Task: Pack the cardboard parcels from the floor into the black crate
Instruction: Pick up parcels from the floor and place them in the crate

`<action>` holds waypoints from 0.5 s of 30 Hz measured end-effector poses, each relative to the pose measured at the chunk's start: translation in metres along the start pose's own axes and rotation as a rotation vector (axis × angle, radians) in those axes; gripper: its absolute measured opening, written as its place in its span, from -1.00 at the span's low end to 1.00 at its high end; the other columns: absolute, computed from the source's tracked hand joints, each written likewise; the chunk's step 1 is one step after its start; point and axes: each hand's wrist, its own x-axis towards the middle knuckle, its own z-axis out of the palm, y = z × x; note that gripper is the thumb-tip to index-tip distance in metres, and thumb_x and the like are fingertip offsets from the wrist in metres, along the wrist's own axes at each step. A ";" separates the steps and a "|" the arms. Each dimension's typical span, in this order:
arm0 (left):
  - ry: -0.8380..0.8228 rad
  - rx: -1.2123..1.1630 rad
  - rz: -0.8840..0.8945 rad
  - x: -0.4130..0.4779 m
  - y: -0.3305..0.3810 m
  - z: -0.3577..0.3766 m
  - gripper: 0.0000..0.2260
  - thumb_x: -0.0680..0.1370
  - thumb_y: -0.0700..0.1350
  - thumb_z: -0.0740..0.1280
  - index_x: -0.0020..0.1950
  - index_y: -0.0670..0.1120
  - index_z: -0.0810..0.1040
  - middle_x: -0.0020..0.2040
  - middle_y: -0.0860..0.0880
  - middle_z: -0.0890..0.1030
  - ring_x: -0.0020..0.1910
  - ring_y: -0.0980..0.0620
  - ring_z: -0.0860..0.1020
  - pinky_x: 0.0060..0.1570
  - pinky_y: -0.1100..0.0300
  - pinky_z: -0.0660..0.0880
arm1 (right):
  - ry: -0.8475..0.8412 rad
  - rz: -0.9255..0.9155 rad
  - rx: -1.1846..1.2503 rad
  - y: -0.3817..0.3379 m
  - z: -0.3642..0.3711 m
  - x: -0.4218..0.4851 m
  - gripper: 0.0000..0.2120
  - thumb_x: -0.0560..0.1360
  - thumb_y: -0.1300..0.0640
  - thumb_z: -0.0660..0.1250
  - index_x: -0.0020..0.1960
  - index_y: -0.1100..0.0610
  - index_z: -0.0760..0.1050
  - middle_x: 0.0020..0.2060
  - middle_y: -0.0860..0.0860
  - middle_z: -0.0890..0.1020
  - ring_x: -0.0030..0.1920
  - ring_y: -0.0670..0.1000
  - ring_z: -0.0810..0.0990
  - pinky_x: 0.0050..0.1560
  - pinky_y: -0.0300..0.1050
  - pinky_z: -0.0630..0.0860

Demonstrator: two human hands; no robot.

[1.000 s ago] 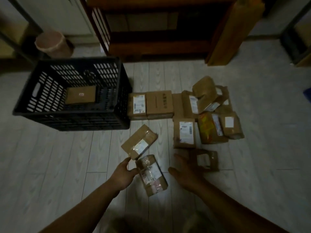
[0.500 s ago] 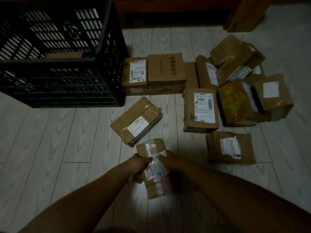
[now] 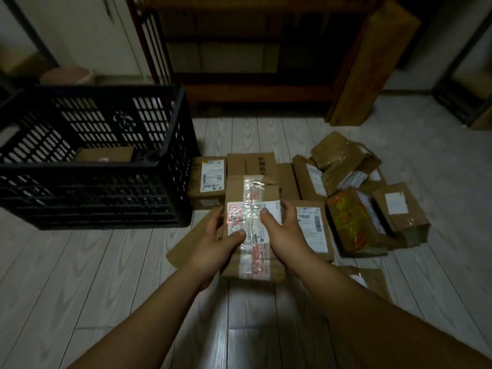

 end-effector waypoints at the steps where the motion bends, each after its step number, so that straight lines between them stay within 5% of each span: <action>1: -0.036 -0.014 0.018 0.000 0.013 -0.002 -0.40 0.49 -0.27 0.37 0.40 0.14 0.23 0.19 0.01 0.59 0.04 0.07 0.63 -0.09 0.16 0.60 | 0.021 -0.034 0.028 -0.013 -0.001 0.003 -0.45 0.53 -0.06 0.30 0.44 -0.11 0.15 0.13 -0.06 0.55 0.00 -0.06 0.57 -0.07 -0.10 0.52; 6: -0.175 0.104 0.084 -0.002 0.078 -0.020 -0.27 0.43 -0.31 0.42 0.32 0.33 0.18 0.16 0.02 0.58 0.05 -0.06 0.64 0.06 -0.09 0.57 | 0.012 -0.152 0.154 -0.069 -0.014 0.008 -0.25 0.51 0.05 0.34 0.52 -0.18 -0.03 0.34 0.05 0.45 0.03 -0.05 0.57 -0.21 -0.17 0.53; 9: -0.256 0.176 0.084 -0.005 0.102 -0.030 -0.23 0.39 -0.27 0.46 0.37 0.31 0.18 0.19 -0.03 0.59 0.04 -0.07 0.65 0.06 -0.06 0.57 | 0.007 -0.182 0.165 -0.095 -0.026 0.011 -0.20 0.44 -0.04 0.41 0.48 -0.31 -0.01 0.42 0.05 0.35 0.16 0.04 0.52 -0.07 0.02 0.57; 13: -0.144 0.087 0.140 -0.008 0.117 -0.026 -0.48 0.45 -0.23 0.38 0.35 0.12 0.37 0.13 -0.08 0.58 -0.21 0.07 0.67 -0.36 0.28 0.55 | 0.055 -0.216 0.278 -0.111 -0.035 0.014 -0.53 0.49 0.00 0.37 0.34 -0.16 0.29 0.15 0.09 0.59 0.04 0.13 0.65 0.01 0.27 0.59; 15: -0.081 -0.044 0.132 -0.006 0.120 -0.025 -0.45 0.42 -0.15 0.36 0.39 0.06 0.33 0.15 -0.12 0.58 -0.13 -0.04 0.66 -0.37 0.22 0.55 | 0.123 -0.212 0.399 -0.113 -0.036 0.013 -0.55 0.51 -0.01 0.34 0.34 -0.11 0.28 0.07 0.09 0.63 0.02 0.13 0.66 0.03 0.26 0.58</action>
